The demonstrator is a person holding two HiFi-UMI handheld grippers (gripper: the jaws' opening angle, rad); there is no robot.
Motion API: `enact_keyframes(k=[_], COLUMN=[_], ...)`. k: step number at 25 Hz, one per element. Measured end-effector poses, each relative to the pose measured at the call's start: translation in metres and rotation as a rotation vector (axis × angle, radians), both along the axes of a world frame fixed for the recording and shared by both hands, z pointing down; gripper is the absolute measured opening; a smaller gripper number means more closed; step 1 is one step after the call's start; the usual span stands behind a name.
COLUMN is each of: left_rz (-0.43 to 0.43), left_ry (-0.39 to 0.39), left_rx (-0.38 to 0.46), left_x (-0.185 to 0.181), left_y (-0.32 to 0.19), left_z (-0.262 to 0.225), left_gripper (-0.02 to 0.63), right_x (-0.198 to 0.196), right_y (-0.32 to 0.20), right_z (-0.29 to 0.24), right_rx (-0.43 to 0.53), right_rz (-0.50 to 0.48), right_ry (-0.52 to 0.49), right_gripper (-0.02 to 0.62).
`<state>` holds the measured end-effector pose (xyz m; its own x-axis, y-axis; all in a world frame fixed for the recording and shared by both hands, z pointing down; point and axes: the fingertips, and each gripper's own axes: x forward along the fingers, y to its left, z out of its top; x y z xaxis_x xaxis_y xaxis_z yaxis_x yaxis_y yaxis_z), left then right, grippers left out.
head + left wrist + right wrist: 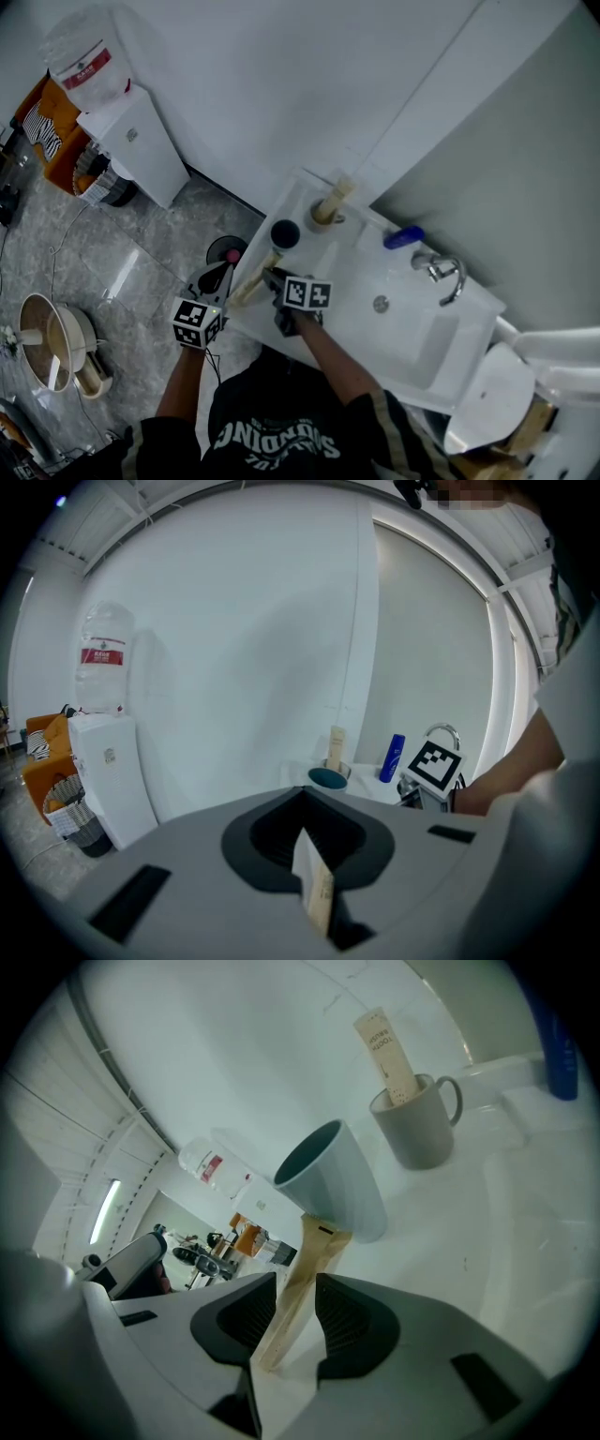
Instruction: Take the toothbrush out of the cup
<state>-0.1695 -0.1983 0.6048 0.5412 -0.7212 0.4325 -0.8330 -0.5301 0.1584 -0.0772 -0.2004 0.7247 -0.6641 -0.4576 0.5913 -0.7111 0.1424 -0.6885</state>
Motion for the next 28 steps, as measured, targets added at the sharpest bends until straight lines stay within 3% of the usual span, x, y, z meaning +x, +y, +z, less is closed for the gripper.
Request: enact_keyframes(k=[8,10,17,28], left_rz=[0.030,0.040,0.076,0.160], left_ry=[0.004,0.008,0.016,0.033], left_rx=[0.015,0.020,0.045,0.080], left_x=[0.015,0.019,0.037,0.082], left_y=[-0.001,-0.001,-0.002,0.005], left_z=[-0.006,-0.008,-0.019,-0.034], left_gripper=[0.000,0.000,0.000,0.000], right_x=[0.012,0.016,0.043,0.099], right_y=[0.008,0.009,0.006,0.010], right_z=[-0.012,-0.017,-0.047,-0.101], right_rx=[0.051,0.082,0.236,0.492], right_rz=[-0.013,-0.023,-0.006,0.022], right_ry=[0.001,0.015,0.101,0.296], right_gripper=[0.114,0.078,0.000,-0.002])
